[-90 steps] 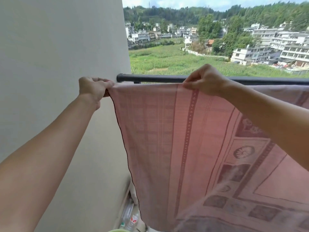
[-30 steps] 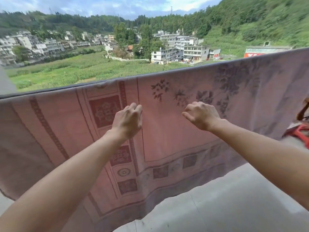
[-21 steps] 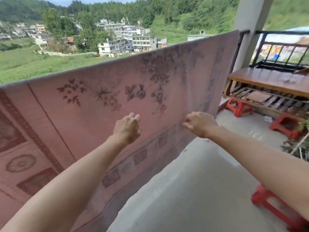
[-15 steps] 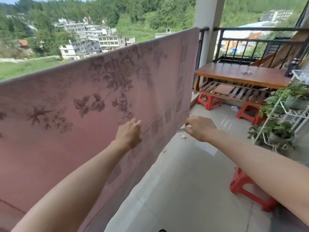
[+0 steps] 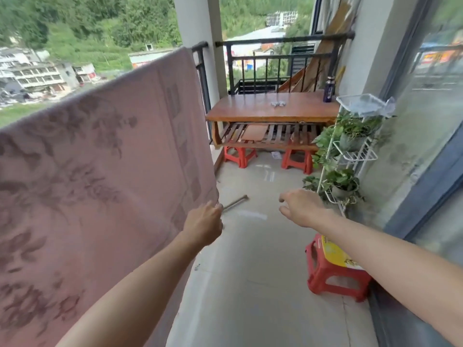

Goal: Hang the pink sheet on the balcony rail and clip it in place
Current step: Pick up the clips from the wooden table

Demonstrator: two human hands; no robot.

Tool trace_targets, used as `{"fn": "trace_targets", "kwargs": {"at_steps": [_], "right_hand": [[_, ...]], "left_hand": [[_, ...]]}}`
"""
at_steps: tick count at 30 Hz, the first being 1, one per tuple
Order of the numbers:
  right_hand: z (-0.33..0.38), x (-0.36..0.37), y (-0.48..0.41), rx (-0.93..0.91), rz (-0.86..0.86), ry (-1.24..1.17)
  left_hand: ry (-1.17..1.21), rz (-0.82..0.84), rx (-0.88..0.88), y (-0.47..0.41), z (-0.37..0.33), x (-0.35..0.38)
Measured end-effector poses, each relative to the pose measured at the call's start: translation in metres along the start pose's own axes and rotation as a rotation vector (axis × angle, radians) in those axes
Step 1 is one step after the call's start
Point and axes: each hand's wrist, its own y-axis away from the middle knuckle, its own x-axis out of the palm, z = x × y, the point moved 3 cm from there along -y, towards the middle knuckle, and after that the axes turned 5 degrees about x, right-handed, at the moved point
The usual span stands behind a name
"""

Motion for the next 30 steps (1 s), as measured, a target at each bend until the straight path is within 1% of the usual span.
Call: {"fn": "trace_targets", "kwargs": {"at_steps": [2, 8, 11, 14, 21, 25, 30], "right_hand": [[-0.028, 0.014, -0.037, 0.050, 0.009, -0.012], [-0.108, 0.052, -0.166, 0.114, 0.097, -0.006], [-0.143, 0.053, -0.231, 0.121, 0.139, 0.013], [-0.168, 0.042, -0.295, 0.113, 0.156, 0.039], [-0.209, 0.030, -0.447, 0.073, 0.090, 0.082], [-0.237, 0.036, -0.546, 0.115, 0.073, 0.080], [-0.270, 0.032, -0.652, 0.212, 0.128, 0.010]], "left_hand": [[0.005, 0.003, 0.042, -0.056, -0.004, 0.014], [-0.021, 0.065, 0.126, -0.221, -0.014, 0.053], [-0.010, 0.100, 0.136, -0.293, -0.014, 0.059], [-0.013, 0.080, 0.122, -0.360, -0.006, 0.057], [-0.003, 0.091, 0.126, -0.521, 0.028, 0.068], [-0.018, 0.105, 0.175, -0.627, 0.056, 0.084], [0.043, 0.114, 0.208, -0.765, 0.091, 0.083]]}}
